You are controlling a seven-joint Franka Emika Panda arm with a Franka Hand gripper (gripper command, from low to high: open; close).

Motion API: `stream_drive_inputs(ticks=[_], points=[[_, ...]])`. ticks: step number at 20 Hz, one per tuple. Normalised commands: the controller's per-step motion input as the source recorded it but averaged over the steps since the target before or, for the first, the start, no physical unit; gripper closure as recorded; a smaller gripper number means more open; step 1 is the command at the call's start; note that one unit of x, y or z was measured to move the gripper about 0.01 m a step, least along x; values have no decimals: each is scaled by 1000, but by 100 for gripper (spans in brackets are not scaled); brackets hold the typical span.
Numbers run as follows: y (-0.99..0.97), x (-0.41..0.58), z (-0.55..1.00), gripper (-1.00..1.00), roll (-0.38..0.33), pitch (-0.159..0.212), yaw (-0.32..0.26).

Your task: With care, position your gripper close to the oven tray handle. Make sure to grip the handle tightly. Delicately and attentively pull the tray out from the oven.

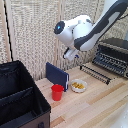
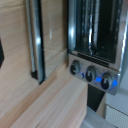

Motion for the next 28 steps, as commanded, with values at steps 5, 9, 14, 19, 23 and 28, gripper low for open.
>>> stream_drive_inputs(ticks=[5, 9, 14, 19, 23, 28], points=[[-592, 0, -80, -100, -256, -3, 90], [-672, 0, -229, -100, -198, -10, 104], [-645, 10, -251, -100, -142, -48, 120], [-649, 1, -169, -100, -83, -72, 70], [-674, 0, -144, -100, -70, -66, 26], [-726, 23, -91, -100, -25, -62, 0]])
